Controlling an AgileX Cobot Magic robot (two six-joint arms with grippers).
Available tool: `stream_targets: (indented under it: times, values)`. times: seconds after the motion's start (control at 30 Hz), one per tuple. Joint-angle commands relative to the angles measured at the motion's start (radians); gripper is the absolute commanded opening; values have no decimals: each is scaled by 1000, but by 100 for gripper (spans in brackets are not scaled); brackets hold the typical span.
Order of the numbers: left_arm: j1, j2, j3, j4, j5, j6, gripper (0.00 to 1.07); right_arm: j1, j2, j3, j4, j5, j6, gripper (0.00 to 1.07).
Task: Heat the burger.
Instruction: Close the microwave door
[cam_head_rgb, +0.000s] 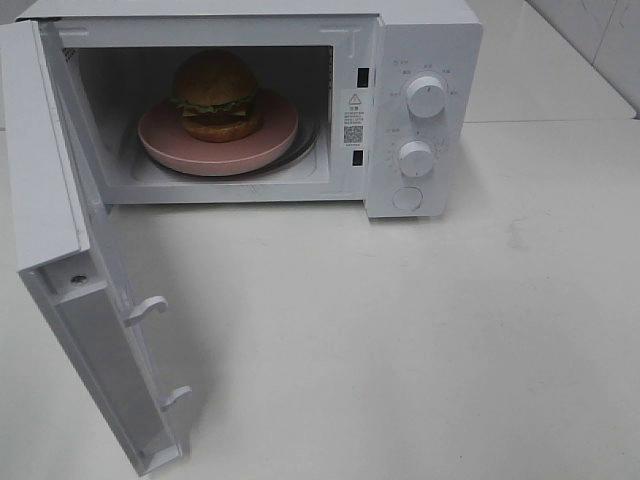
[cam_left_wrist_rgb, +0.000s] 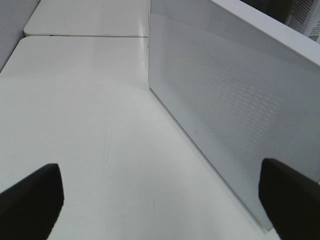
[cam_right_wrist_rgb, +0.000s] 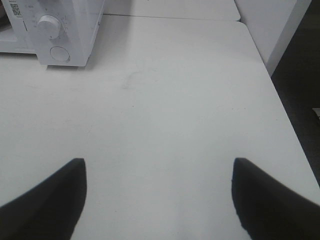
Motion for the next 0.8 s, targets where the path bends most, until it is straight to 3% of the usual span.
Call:
stream_targets:
  times: [0.03, 0.17, 0.2, 0.23, 0.27, 0.3, 0.33, 0.37, 0.43, 0.47, 0.5, 0.57, 0.8]
  values:
    - [2, -8, -20, 4, -30, -10, 92, -5, -26, 1, -1, 3, 5, 76]
    - [2, 43, -31, 7, -67, -10, 78, -5, -26, 1, -1, 3, 4, 76]
    - [2, 79, -31, 7, -86, -10, 69, -5, -26, 1, -1, 3, 4, 76]
    - [2, 79, -31, 7, -86, -10, 69, -5, -26, 1, -1, 3, 4, 76]
    - [2, 98, -31, 5, -98, -10, 63, -5, -26, 1, -1, 3, 4, 76]
    - [2, 132, -31, 3, -126, -10, 50, -5, -26, 1, -1, 3, 4, 76]
    - [2, 132, -31, 3, -126, -10, 50, -5, -26, 1, -1, 3, 4, 76]
    - [2, 166, -31, 3, -156, -10, 36, -5, -26, 1, -1, 3, 4, 76]
    - [2, 185, -31, 4, -179, -10, 30, -5, -26, 1, -1, 3, 4, 76]
    - [2, 223, -31, 4, -217, -7, 13, -5, -26, 1, -1, 3, 4, 76]
    - [2, 223, -31, 4, -217, -7, 13, -5, -26, 1, -1, 3, 4, 76]
    - [2, 277, -31, 7, -264, -5, 0, -5, -26, 1, -1, 3, 4, 76]
    - [2, 406, -16, 14, -411, 29, 0, -5, -26, 1, -1, 3, 4, 76]
